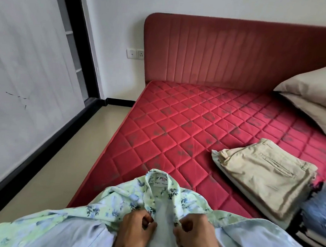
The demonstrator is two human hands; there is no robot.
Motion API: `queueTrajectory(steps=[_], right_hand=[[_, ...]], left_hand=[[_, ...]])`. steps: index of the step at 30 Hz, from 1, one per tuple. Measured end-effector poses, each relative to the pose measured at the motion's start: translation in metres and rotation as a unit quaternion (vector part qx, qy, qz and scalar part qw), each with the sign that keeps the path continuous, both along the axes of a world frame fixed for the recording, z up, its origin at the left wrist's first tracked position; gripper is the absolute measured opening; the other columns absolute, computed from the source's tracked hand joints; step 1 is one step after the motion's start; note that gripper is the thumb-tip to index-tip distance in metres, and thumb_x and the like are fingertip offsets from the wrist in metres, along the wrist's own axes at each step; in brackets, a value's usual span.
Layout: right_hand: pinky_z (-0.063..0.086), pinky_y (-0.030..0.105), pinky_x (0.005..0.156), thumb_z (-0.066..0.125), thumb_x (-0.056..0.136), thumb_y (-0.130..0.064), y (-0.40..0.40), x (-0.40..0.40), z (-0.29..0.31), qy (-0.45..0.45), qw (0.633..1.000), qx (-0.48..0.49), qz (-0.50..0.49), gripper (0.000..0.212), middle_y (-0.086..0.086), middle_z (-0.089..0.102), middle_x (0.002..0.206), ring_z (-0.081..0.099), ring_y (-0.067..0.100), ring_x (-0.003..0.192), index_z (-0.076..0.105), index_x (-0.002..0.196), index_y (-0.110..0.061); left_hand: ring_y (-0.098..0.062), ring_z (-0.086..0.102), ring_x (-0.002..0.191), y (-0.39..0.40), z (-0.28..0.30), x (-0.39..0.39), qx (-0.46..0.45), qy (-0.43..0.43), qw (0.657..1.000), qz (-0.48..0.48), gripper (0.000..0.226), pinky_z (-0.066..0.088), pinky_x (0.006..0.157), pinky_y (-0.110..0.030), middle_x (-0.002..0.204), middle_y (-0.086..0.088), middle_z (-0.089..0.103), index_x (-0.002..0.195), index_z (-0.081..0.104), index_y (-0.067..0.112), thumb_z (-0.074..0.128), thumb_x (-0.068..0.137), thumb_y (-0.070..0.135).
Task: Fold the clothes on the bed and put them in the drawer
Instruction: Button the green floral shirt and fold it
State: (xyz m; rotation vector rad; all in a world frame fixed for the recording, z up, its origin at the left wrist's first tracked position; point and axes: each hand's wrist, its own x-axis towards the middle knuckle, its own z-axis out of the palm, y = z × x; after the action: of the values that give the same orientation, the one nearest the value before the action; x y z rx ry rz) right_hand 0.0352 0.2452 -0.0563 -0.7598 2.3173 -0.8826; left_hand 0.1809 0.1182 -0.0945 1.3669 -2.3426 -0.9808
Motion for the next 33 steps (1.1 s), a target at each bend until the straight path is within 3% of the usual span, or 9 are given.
queueTrajectory(steps=[5, 7, 10, 12, 15, 18, 26, 30, 33], right_hand=[[0.052, 0.013, 0.065, 0.077, 0.083, -0.013, -0.013, 0.002, -0.027, -0.143, 0.989, 0.010, -0.022, 0.017, -0.001, 0.062, 0.050, 0.076, 0.022, 0.080, 0.063, 0.073, -0.016], [0.056, 0.020, 0.060, 0.081, 0.075, -0.012, -0.012, 0.008, -0.026, -0.126, 0.988, -0.060, -0.068, 0.016, 0.012, 0.066, 0.055, 0.077, 0.020, 0.068, 0.066, 0.072, -0.007], [0.059, 0.033, 0.064, 0.083, 0.065, -0.033, -0.004, 0.015, -0.017, -0.141, 0.983, -0.105, -0.055, 0.032, 0.018, 0.071, 0.065, 0.071, 0.018, 0.058, 0.069, 0.074, -0.006], [0.054, 0.034, 0.062, 0.083, 0.072, -0.032, -0.009, 0.015, -0.009, -0.164, 0.980, -0.111, -0.020, 0.029, 0.014, 0.073, 0.064, 0.063, 0.019, 0.057, 0.072, 0.072, -0.005], [0.050, 0.026, 0.050, 0.074, 0.091, -0.007, -0.023, 0.010, 0.004, -0.163, 0.978, -0.128, 0.006, 0.023, 0.012, 0.068, 0.060, 0.064, 0.016, 0.052, 0.067, 0.071, -0.001], [0.039, 0.020, 0.040, 0.073, 0.092, -0.009, -0.031, 0.007, 0.010, -0.129, 0.983, -0.126, 0.042, 0.019, 0.003, 0.061, 0.051, 0.052, 0.008, 0.038, 0.066, 0.079, 0.003], [0.056, 0.023, 0.056, 0.067, 0.095, 0.001, -0.040, 0.009, -0.020, -0.194, 0.966, -0.168, -0.015, 0.015, 0.013, 0.071, 0.064, 0.068, 0.016, 0.056, 0.062, 0.088, 0.014], [0.064, 0.039, 0.075, 0.064, 0.098, -0.002, -0.055, 0.004, -0.032, -0.191, 0.966, -0.174, -0.012, 0.009, 0.015, 0.075, 0.074, 0.076, 0.024, 0.070, 0.063, 0.091, 0.003], [0.063, 0.040, 0.079, 0.063, 0.096, -0.004, -0.068, -0.002, -0.041, -0.157, 0.978, -0.134, 0.002, 0.011, 0.008, 0.077, 0.076, 0.077, 0.018, 0.074, 0.063, 0.086, -0.007]], left_hand=[[0.001, 0.064, 0.082, -0.001, -0.001, 0.001, -0.032, -0.043, 0.997, -0.052, 0.023, 0.047, 0.078, -0.010, 0.088, 0.013, 0.068, 0.071, 0.062, 0.041, 0.071, 0.089, 0.031], [-0.001, 0.066, 0.093, 0.003, 0.000, 0.000, -0.045, -0.055, 0.996, -0.059, 0.012, 0.049, 0.084, -0.014, 0.101, 0.010, 0.070, 0.081, 0.068, 0.038, 0.071, 0.087, 0.028], [-0.011, 0.064, 0.107, 0.012, 0.002, -0.004, -0.058, -0.064, 0.995, -0.053, 0.013, 0.049, 0.091, -0.025, 0.114, 0.006, 0.067, 0.102, 0.067, 0.026, 0.062, 0.091, 0.023], [-0.014, 0.065, 0.103, 0.017, 0.010, -0.001, -0.063, -0.045, 0.996, -0.033, 0.001, 0.049, 0.087, -0.028, 0.106, 0.005, 0.068, 0.092, 0.062, 0.028, 0.063, 0.091, 0.028], [-0.010, 0.068, 0.080, 0.016, 0.017, 0.003, -0.077, 0.002, 0.996, 0.053, 0.016, 0.052, 0.075, -0.030, 0.080, 0.011, 0.072, 0.074, 0.061, 0.029, 0.073, 0.085, 0.028], [-0.003, 0.066, 0.063, 0.016, 0.019, -0.001, -0.082, 0.063, 0.989, 0.108, 0.012, 0.056, 0.065, -0.032, 0.067, 0.016, 0.070, 0.072, 0.068, 0.027, 0.077, 0.080, 0.026], [0.003, 0.068, 0.066, 0.018, -0.001, -0.013, 0.035, 0.147, 0.981, 0.125, 0.022, 0.056, 0.061, -0.020, 0.064, 0.015, 0.071, 0.068, 0.070, 0.032, 0.086, 0.077, 0.020], [0.002, 0.070, 0.069, 0.015, -0.008, -0.024, 0.048, 0.194, 0.969, 0.147, 0.016, 0.056, 0.064, -0.016, 0.068, 0.013, 0.073, 0.081, 0.078, 0.023, 0.085, 0.079, 0.010], [0.003, 0.070, 0.070, 0.010, -0.015, -0.025, 0.084, 0.233, 0.947, 0.204, 0.018, 0.051, 0.063, -0.009, 0.071, 0.011, 0.074, 0.081, 0.077, 0.019, 0.083, 0.081, 0.002]])
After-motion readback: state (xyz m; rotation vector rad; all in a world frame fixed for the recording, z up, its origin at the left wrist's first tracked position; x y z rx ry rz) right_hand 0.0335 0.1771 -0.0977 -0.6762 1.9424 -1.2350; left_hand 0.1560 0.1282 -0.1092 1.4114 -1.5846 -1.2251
